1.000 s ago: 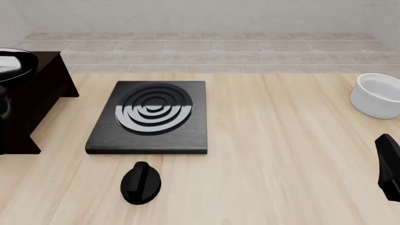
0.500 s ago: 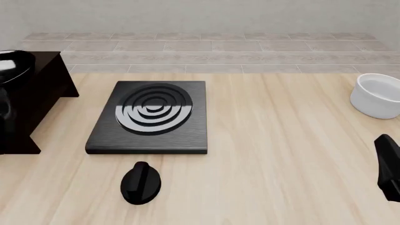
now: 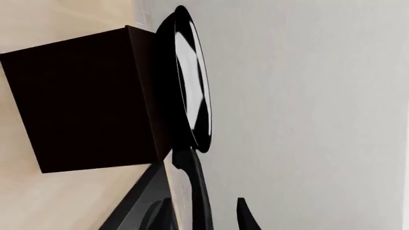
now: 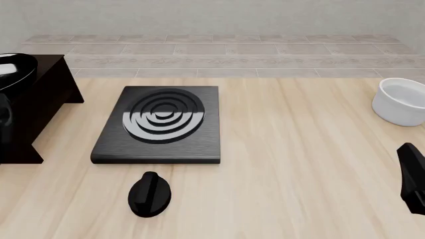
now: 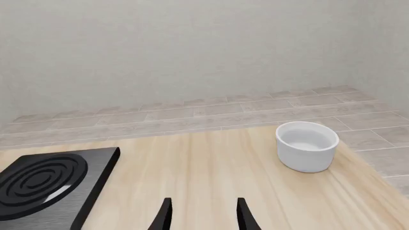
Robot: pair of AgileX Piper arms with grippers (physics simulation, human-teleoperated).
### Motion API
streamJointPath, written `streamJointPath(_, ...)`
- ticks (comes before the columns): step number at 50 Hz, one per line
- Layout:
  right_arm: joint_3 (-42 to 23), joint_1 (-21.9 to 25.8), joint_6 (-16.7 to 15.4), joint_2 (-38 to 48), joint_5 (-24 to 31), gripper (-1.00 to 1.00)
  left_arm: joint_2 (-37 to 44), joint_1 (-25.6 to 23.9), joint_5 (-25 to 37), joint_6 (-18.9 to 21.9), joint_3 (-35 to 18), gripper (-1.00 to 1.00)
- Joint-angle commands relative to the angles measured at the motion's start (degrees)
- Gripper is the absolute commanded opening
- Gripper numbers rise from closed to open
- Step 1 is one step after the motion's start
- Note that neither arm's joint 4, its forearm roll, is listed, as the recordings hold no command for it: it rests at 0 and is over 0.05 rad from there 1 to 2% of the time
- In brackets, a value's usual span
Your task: Put the frying pan on top of the cabinet.
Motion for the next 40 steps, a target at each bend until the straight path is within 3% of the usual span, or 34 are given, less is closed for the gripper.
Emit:
streamJointPath(1,0.0,0.0,-0.1,0.0,0.0,1.0,-0.3,1.4,0.4,0.6,0.3,1.0)
streamJointPath(21,0.0,0.1,-0.1,0.1,0.0,1.0,1.3,3.5,-1.2,1.3,1.4,1.0)
streamJointPath(40,0.0,0.2,-0.5,0.4,-0.1,1.0,-7.0,6.7,5.0,1.6,2.2,1.0)
